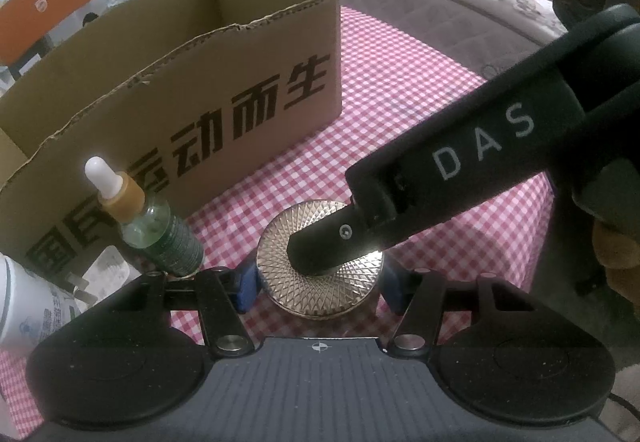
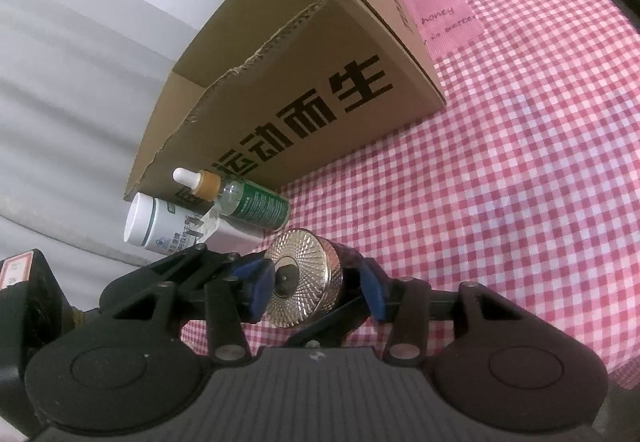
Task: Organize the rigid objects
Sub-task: 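Hold the gold-lidded jar in the right gripper and lift it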
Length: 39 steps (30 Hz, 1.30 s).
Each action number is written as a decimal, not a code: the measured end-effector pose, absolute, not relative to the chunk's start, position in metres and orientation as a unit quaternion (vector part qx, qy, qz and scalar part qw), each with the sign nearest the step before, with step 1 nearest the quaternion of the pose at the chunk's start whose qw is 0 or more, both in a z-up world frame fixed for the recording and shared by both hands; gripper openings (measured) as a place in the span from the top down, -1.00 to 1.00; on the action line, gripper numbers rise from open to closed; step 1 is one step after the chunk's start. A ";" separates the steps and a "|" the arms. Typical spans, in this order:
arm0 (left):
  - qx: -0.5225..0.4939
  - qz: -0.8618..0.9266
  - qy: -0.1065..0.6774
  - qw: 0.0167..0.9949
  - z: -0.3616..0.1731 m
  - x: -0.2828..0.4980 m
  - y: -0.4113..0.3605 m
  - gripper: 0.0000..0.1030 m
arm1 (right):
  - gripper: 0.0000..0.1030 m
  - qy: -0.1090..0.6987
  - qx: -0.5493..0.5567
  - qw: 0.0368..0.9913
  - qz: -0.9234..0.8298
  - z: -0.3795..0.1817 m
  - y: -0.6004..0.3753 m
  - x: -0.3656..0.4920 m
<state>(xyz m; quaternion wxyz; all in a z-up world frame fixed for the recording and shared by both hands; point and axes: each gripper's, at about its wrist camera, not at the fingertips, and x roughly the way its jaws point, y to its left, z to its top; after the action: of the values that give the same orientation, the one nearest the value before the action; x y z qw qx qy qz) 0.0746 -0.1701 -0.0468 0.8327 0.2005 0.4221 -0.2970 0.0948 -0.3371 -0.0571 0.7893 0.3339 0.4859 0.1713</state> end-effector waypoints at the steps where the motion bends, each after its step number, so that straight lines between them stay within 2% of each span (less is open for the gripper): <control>1: 0.201 -0.297 0.422 0.833 -0.046 0.075 -0.171 -0.13 | 0.02 0.486 0.333 0.790 0.171 -0.057 -0.336 0.095; 39: 0.194 -0.295 0.422 0.835 -0.039 0.074 -0.165 -0.10 | 0.02 0.486 0.319 0.792 0.184 -0.052 -0.329 0.100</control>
<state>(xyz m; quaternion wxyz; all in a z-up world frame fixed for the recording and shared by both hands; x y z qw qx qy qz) 0.0745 -0.1650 -0.0392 0.8353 0.1936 0.4218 -0.2947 0.0997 -0.3293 -0.0524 0.7922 0.3194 0.4862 0.1844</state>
